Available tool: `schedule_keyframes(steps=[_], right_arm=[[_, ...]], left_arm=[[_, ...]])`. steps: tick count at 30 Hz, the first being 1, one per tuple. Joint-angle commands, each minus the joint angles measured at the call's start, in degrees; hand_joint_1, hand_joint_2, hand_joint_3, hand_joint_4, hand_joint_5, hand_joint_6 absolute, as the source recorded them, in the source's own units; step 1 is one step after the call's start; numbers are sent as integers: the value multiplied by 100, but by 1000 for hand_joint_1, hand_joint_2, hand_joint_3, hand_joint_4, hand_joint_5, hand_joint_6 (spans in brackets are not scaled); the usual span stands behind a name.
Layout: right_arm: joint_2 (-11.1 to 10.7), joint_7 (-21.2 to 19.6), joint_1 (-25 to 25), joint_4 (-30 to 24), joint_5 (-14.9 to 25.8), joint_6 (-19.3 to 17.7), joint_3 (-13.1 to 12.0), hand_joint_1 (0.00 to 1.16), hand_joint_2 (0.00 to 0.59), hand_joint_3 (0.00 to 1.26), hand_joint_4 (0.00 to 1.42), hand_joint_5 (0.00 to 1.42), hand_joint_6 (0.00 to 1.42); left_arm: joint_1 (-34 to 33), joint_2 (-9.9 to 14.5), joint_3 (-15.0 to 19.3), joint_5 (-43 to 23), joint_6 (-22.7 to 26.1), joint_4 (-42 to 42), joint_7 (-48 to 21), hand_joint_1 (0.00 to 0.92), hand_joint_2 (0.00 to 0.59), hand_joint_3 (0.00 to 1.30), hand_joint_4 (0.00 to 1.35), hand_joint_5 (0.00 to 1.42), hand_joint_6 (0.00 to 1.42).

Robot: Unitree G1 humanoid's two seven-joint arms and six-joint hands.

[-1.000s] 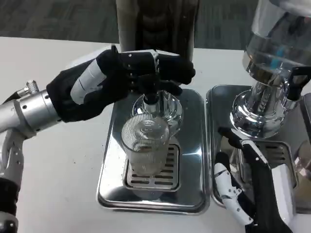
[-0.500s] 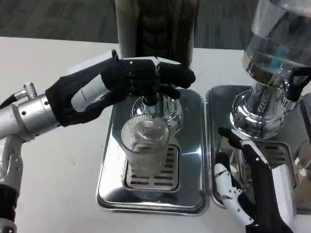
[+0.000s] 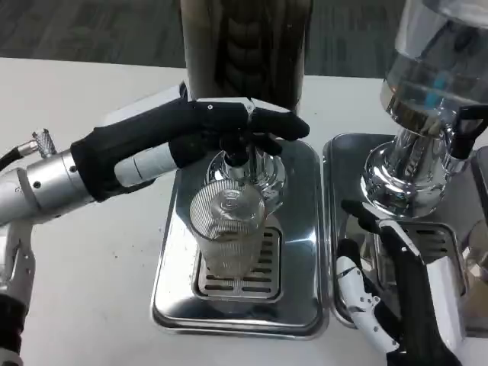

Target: Grasp the cup under the faucet to collect the drink, then remove the cup.

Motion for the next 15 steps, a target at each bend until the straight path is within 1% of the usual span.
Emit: schedule_keyframes(steps=[1, 15], right_arm=[[-18, 39, -10, -54, 23, -63, -29, 345, 422, 298, 234, 225, 144], [-42, 141, -46, -32, 41, -39, -38, 339, 422, 295, 234, 221, 143]], left_arm=[[198, 39, -150, 121, -237, -31, -165, 0, 82, 282, 189, 162, 255], [330, 115, -248, 190, -689, -131, -60, 0, 81, 278, 185, 157, 255]])
